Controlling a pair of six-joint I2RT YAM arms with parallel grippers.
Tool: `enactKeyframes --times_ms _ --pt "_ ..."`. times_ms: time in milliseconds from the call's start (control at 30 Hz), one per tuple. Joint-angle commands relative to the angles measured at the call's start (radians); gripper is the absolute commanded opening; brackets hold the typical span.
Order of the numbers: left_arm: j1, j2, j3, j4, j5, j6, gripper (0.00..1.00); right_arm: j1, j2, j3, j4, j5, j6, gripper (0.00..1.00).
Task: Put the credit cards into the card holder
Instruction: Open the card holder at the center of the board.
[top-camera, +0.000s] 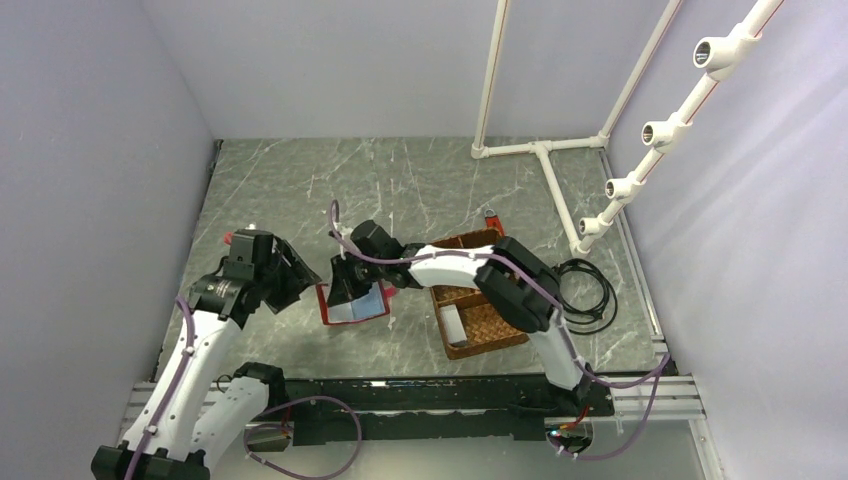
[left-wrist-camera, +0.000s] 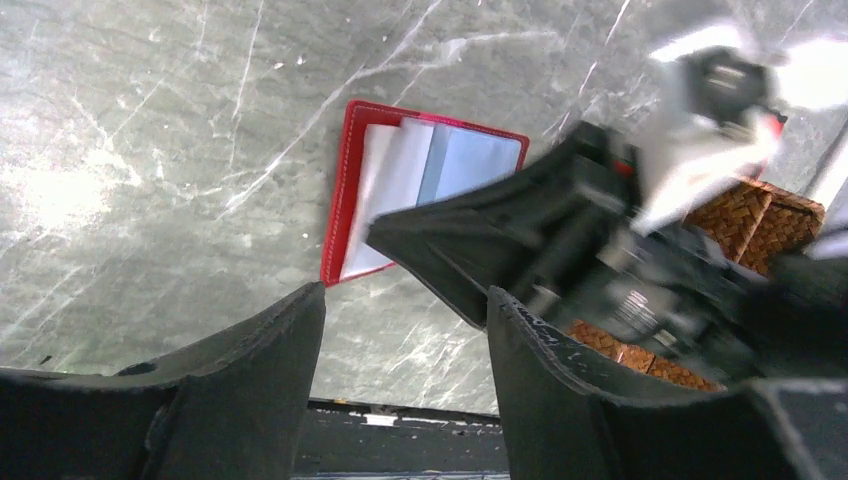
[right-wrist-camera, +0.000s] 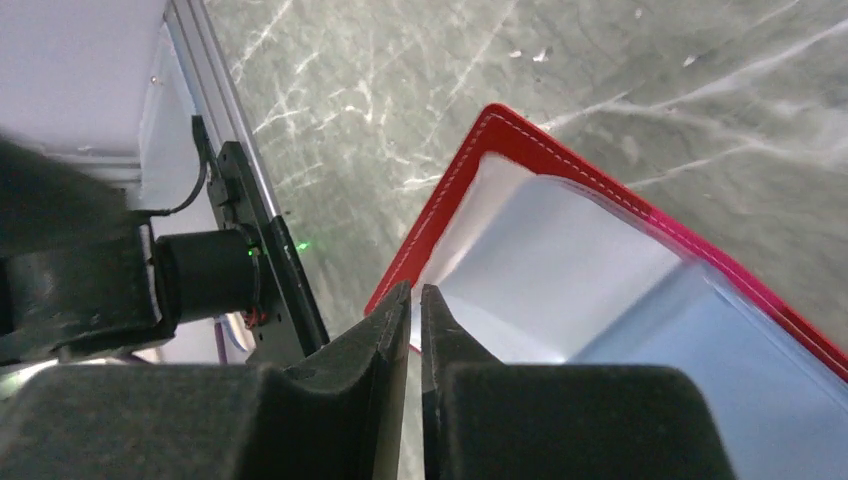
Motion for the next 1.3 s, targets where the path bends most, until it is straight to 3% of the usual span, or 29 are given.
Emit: enactKeyframes --times_ms 0,100,167,233,367,533,633,833,967,1167,1267 --pt "0.005 -0.036 0.016 -0.016 0.023 0.003 0.63 0.008 0.142 0.002 0.205 -0.138 0.163 0.09" --pt "0.005 -0.023 -0.030 0.065 0.110 0.013 0.55 0.004 0.140 -0.049 0.228 -0.131 0.163 0.08" --pt "0.005 0.004 -0.072 0.128 0.176 0.009 0.40 -0.007 0.109 -0.065 0.215 -0.112 0.143 0.08" --pt "0.005 0.045 -0.126 0.216 0.240 0.000 0.32 -0.028 0.087 -0.079 0.218 -0.134 0.159 0.09" --pt "0.005 0.133 -0.210 0.386 0.317 -0.001 0.22 -0.055 0.001 -0.119 0.200 -0.152 0.161 0.17" --pt "0.005 0.248 -0.250 0.497 0.324 0.015 0.16 -0.063 -0.095 -0.152 0.100 -0.132 0.112 0.28" --pt "0.005 0.296 -0.254 0.448 0.276 0.033 0.11 -0.082 -0.136 -0.195 0.103 -0.111 0.099 0.30" --pt "0.005 0.322 -0.295 0.355 0.137 0.021 0.00 -0.109 -0.071 -0.213 0.106 -0.099 0.065 0.26" --pt "0.008 0.384 -0.317 0.324 0.076 -0.001 0.00 -0.124 -0.034 -0.268 0.116 -0.040 0.048 0.24" --pt "0.008 0.369 -0.311 0.332 0.075 0.007 0.00 -0.076 -0.072 -0.134 -0.173 0.147 -0.105 0.23" --pt "0.008 0.353 -0.290 0.323 0.084 0.030 0.00 -0.071 -0.160 -0.053 -0.349 0.184 -0.137 0.34"
